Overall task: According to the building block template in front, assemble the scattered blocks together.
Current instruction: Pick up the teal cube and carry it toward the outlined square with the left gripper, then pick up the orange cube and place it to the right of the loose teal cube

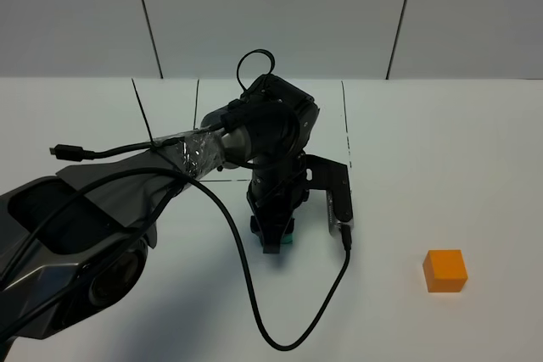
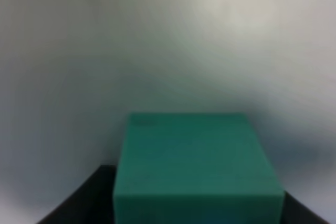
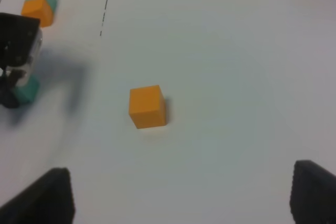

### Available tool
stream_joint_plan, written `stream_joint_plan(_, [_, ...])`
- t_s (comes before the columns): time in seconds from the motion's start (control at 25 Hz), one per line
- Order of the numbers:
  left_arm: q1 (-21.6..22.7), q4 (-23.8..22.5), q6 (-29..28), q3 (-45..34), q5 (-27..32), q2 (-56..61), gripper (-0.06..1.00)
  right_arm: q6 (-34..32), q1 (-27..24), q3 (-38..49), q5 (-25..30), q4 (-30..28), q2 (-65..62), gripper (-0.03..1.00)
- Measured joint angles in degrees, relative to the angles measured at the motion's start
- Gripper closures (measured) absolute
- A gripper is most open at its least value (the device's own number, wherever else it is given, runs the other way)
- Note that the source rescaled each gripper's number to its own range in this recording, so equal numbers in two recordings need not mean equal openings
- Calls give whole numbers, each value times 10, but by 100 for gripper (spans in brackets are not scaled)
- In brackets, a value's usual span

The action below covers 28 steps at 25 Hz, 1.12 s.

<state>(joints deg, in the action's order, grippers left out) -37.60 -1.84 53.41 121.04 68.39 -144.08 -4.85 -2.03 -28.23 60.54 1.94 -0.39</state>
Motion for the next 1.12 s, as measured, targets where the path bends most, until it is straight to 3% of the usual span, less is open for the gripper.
stream_joint_plan(0.12, [0,0,-3,6,0,1,44,0,0,0,0,0,0,31])
stream_joint_plan(0.24, [0,1,-3,9,0,4,28,0,0,0,0,0,0,31])
stream_joint_plan(0.56, [0,0,-4,11,0,11,27,0,0,0,0,0,0,31])
stream_joint_plan(0.76, [0,0,-40,12,0,13,26,0,0,0,0,0,0,31])
stream_joint_plan(1.0, [0,0,-88,12,0,41,18,0,0,0,0,0,0,31])
stream_joint_plan(1.12, [0,0,-100,12,0,57,7,0,0,0,0,0,0,31])
